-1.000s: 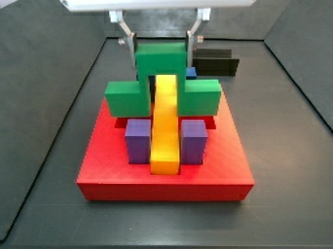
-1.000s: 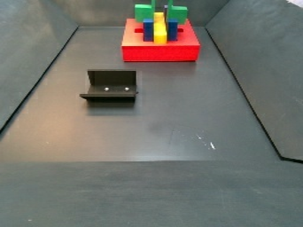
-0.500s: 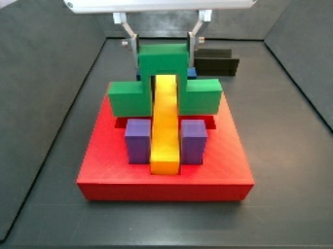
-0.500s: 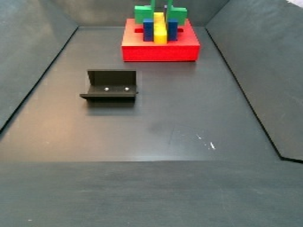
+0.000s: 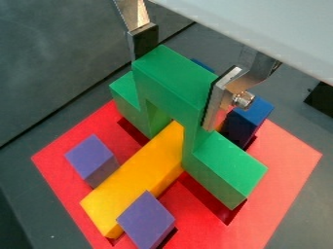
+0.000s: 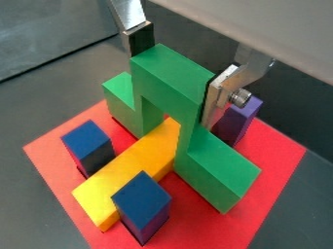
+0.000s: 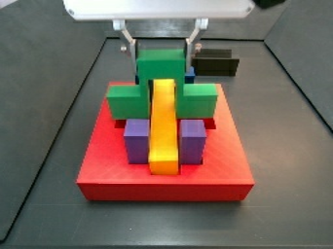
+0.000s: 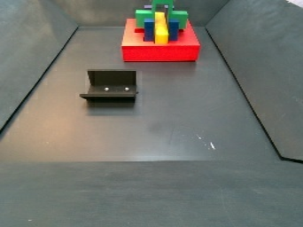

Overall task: Pick up the green object. Move up. Place the green object on the fixture. Regrasp the green object. Move to above the board. Insert the green object.
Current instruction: Insert the green object.

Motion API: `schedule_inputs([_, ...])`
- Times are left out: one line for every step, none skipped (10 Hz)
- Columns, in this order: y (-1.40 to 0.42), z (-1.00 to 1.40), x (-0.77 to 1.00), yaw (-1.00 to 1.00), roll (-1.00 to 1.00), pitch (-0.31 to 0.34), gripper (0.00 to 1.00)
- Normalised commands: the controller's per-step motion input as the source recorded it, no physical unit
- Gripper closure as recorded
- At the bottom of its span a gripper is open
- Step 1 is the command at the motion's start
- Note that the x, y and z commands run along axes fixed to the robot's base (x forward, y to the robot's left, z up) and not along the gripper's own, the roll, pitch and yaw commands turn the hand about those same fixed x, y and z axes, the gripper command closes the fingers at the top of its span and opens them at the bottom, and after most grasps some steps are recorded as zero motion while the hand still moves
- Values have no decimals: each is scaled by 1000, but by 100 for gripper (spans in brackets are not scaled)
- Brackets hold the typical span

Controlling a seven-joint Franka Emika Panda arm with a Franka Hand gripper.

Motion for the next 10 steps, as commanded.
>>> schedule_inputs([-106,-143,0,0,271,36,100])
schedule_inputs([-126,-80,57,0,297,74,100])
schedule_inputs([-146,0,77,0,283,84,100])
schedule_inputs([-174,0,97,0,264,79,100])
schedule_inputs([-166,-17,131,0,244,73,100])
schedule_inputs([-100,-31,183,0,194,73,100])
schedule_inputs([0,-89,211,0,21,44,100])
schedule_inputs([0,-183,229,0,0,11,100])
schedule_inputs([0,-166,191,0,16,16,100])
schedule_inputs([0,-160,143,-14,24,19,100])
